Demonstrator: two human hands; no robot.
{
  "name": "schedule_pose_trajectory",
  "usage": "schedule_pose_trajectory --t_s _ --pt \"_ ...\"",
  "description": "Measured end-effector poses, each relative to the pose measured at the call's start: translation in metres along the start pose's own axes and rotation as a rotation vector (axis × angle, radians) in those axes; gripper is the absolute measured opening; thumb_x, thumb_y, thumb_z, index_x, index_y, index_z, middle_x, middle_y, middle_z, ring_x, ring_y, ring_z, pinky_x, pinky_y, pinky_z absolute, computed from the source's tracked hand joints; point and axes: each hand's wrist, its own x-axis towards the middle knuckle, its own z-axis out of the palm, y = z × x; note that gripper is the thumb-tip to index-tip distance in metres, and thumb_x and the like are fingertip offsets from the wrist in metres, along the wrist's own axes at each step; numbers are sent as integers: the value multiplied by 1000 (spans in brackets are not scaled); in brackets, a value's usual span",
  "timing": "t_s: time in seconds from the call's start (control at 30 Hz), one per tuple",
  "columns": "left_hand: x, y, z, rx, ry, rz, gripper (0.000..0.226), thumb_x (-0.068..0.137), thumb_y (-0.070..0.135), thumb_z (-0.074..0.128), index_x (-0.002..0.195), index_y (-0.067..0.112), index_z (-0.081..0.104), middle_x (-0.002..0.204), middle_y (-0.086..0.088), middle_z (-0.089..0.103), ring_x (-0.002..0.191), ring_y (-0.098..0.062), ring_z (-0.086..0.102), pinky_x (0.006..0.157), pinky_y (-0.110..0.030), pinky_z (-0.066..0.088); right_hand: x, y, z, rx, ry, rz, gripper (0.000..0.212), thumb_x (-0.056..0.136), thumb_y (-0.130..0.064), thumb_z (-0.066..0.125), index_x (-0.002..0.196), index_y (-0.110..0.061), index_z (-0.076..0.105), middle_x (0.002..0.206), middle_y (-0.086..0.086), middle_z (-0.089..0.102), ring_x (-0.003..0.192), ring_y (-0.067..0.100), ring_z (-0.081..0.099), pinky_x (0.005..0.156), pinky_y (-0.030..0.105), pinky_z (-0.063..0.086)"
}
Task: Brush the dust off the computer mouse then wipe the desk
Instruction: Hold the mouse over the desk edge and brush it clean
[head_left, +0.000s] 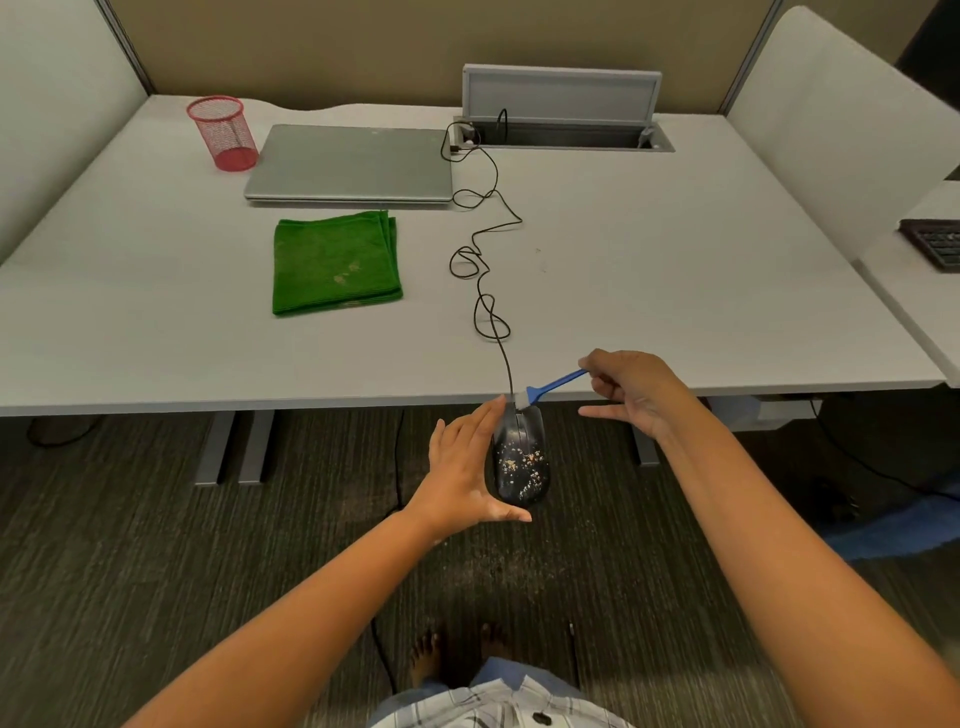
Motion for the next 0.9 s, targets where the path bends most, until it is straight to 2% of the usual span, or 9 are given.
schedule_pose_trajectory --t_s 0.23,0.37,0.6,0.77,0.9 --pt "-3 0 -2 -2 -1 5 124 51 62 77 132 53 -17 149 2 17 137 -12 7 109 -40 -13 2 7 -14 79 47 56 6 77 -12 67 75 -11 61 62 -1 53 56 6 51 56 38 59" --pt "-4 -1 -1 5 -5 -9 124 51 62 77 132 52 -17 149 2 16 137 -14 6 109 -39 -14 0 9 -11 86 1 54 8 77 -13 68 73 -12 61 60 -2 54 52 5 53 55 38 58" --pt "-2 0 -3 -4 -7 -8 124 52 60 78 130 54 -18 149 1 17 137 -14 6 108 -39 -14 3 11 -12 54 54 28 11 76 -12 68 70 -13 59 62 0 53 57 6 51 56 37 58" --pt "0 -1 -5 -17 2 -8 125 51 60 79 130 55 -19 149 1 17 137 -14 6 109 -40 -13 3 11 -11 76 1 40 10 75 -12 68 73 -12 59 62 -1 54 56 7 52 55 37 58" --pt "1 -3 -6 -19 13 -4 127 50 60 79 131 55 -18 148 0 19 137 -16 9 109 -41 -12 4 12 -15 68 38 60 7 77 -10 66 75 -12 59 64 -1 53 58 7 50 56 38 57"
